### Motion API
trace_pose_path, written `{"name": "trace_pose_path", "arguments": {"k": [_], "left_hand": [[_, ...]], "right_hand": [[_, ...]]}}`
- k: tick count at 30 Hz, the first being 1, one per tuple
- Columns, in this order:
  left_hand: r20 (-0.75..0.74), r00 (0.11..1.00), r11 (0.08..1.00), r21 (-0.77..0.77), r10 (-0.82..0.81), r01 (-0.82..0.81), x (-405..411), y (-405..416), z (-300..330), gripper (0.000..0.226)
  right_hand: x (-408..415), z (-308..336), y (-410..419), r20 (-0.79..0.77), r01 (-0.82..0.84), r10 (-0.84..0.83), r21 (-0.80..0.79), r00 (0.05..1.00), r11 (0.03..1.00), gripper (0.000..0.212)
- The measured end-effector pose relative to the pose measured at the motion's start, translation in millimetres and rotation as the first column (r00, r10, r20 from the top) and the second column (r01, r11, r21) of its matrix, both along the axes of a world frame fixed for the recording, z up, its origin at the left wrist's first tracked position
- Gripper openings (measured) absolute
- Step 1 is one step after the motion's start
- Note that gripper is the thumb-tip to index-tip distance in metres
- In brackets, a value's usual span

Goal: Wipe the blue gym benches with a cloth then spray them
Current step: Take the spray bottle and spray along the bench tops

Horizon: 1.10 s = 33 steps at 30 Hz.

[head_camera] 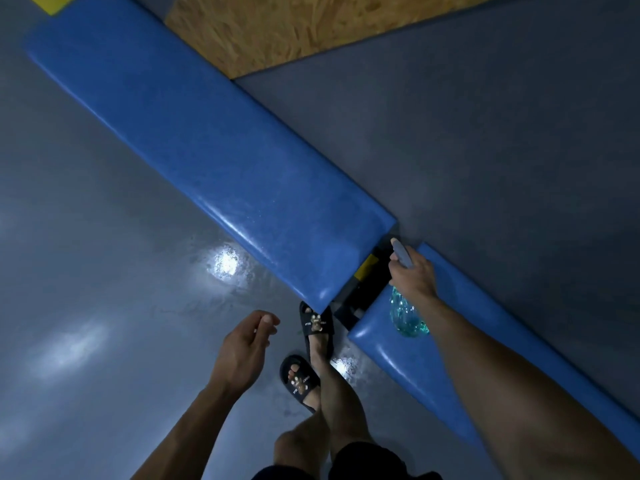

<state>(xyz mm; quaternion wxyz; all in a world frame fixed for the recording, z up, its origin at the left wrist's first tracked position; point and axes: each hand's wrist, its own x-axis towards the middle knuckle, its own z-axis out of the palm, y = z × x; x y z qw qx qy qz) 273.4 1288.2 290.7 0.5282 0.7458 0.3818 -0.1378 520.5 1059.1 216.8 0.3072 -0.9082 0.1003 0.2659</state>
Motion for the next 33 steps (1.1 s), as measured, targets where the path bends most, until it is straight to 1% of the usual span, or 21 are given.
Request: {"name": "trace_pose_path", "arguments": {"k": [3,6,8,11,16,20,23,26,28,30,33], "left_hand": [[0.015,1.0,1.0,-0.003,-0.006,0.006,19,4,0,0.033],[0.021,1.0,1.0,0.014,-0.02,0.019,37,11,0,0.031],[0.023,1.0,1.0,0.018,-0.019,0.018,47,15,1,0.031],[0.014,1.0,0.999,0.037,-0.007,0.007,55,23,3,0.031],[0.007,1.0,0.998,0.056,0.022,-0.022,59,34,3,0.032],[0.013,0.998,0.997,0.06,0.054,-0.055,59,39,4,0.029],[0.029,0.998,0.996,0.076,0.052,-0.054,61,43,1,0.028],[0.026,0.998,0.997,0.055,0.055,-0.056,62,46,-5,0.029],[0.026,0.998,0.998,0.035,0.055,-0.056,63,48,-9,0.03],[0.034,0.998,0.998,0.026,0.051,-0.052,63,50,-12,0.03],[0.038,0.999,0.999,0.021,0.038,-0.039,60,55,-18,0.032]], "right_hand": [[18,-2,-4,0.007,-0.006,0.006,-0.004,1.0,1.0,0.029],[32,-8,-5,-0.002,-0.021,0.021,-0.026,1.0,0.999,0.029],[36,-3,2,-0.008,-0.034,0.034,-0.021,0.999,0.999,0.021],[40,-1,21,-0.021,-0.097,0.098,0.058,0.995,0.994,0.01],[52,0,64,0.017,-0.167,0.167,0.122,0.986,0.978,0.013],[58,-2,89,0.026,-0.183,0.181,0.09,0.983,0.979,0.008],[60,2,99,0.029,-0.194,0.194,0.016,0.981,0.981,0.014],[55,0,98,0.041,-0.232,0.233,-0.042,0.972,0.972,0.019],[43,-3,94,0.012,-0.261,0.261,-0.01,0.965,0.965,0.019],[27,-10,89,-0.017,-0.305,0.306,0.034,0.952,0.952,0.013],[-1,-25,88,-0.017,-0.421,0.423,0.069,0.906,0.905,0.035]]}}
